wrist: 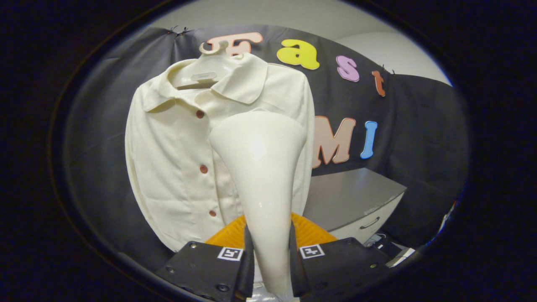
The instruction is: Iron the clothes twice with a garment steamer, once on the left side and once on the right side.
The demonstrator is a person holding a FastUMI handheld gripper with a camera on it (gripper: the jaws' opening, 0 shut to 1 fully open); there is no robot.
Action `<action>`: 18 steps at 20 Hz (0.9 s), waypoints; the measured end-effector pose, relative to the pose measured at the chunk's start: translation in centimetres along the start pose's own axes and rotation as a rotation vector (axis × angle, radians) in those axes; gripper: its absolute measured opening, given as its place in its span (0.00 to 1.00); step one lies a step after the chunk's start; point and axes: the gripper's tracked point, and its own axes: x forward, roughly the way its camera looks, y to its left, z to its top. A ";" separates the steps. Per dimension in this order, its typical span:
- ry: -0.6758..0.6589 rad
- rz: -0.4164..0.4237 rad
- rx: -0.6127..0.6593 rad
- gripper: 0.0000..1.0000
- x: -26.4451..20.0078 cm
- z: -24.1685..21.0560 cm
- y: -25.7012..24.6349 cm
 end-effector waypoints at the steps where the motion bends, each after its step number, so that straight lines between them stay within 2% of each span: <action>1: -0.007 0.000 -0.002 0.35 0.7 0.9 -0.3; 8: -0.043 0.031 -0.010 0.35 3.3 6.0 -1.6; 14: -0.047 0.076 0.008 0.35 4.3 4.3 -1.7; 18: -0.011 0.044 -0.009 0.35 4.5 1.7 -2.3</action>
